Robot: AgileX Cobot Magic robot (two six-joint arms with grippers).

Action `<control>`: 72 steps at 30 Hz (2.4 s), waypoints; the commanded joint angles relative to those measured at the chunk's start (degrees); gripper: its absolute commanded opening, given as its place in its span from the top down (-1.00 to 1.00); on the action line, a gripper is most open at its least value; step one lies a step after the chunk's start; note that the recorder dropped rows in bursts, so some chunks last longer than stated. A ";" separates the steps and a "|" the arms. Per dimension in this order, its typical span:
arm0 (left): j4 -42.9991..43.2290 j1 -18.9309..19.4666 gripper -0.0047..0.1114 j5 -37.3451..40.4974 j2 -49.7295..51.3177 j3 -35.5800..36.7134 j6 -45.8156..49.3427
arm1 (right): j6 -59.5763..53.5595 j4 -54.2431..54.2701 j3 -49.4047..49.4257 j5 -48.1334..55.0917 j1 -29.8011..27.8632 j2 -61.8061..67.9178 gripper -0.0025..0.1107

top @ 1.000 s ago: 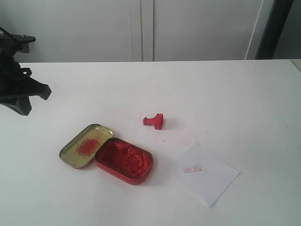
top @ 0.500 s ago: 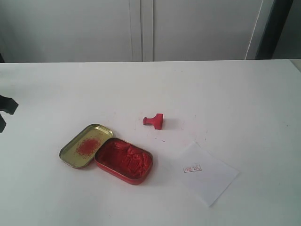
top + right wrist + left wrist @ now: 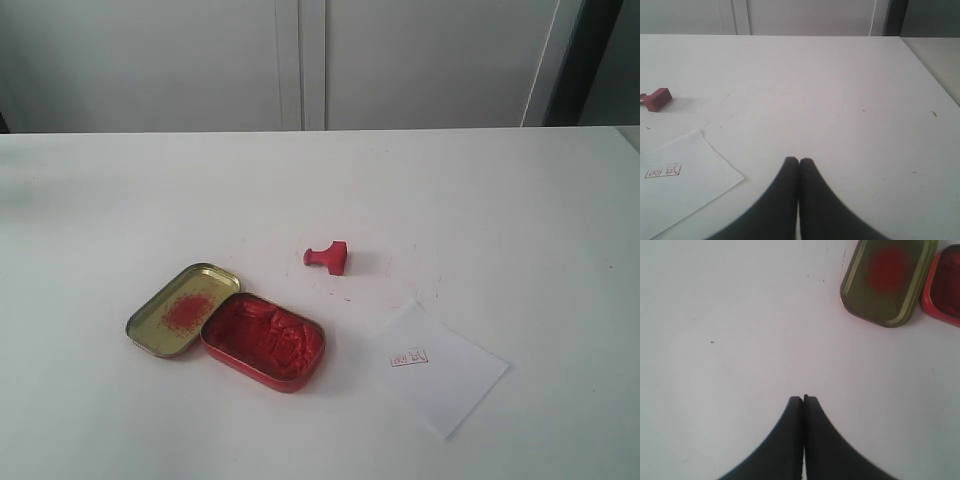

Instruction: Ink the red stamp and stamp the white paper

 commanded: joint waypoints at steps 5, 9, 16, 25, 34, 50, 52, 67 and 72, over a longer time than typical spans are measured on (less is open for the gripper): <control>-0.71 0.11 0.92 -1.61 -10.23 6.89 0.38 | 0.02 -0.33 0.26 -0.81 0.03 -0.20 0.96; -0.71 0.11 0.92 -1.11 -15.37 9.80 0.38 | 0.02 -0.33 0.26 -0.81 0.03 -0.20 0.96; -0.71 0.11 0.92 -0.96 -18.29 10.47 0.38 | 0.02 -0.33 0.26 -0.81 0.03 -0.20 0.96; -0.71 0.11 0.92 -1.05 -18.29 10.47 0.38 | 0.02 -0.33 0.26 -0.81 0.03 -0.20 0.96; -0.71 0.11 0.92 -1.02 -18.45 10.47 0.38 | 0.02 -0.33 0.26 -0.81 0.03 -0.20 0.96; -0.40 0.26 0.92 -2.22 -33.37 18.38 0.25 | 0.02 -0.33 0.26 -0.81 0.03 -0.20 0.96; 0.20 0.26 0.92 -2.57 -36.37 21.02 0.24 | 0.02 -0.33 0.26 -0.81 0.03 -0.20 0.96; 1.40 0.26 0.92 -9.99 -56.09 32.67 0.15 | 0.02 -0.33 0.26 -0.81 0.03 -0.20 0.96; 1.80 0.26 0.92 -11.05 -60.52 33.78 0.15 | 0.02 -0.33 0.26 -0.81 0.03 -0.20 0.96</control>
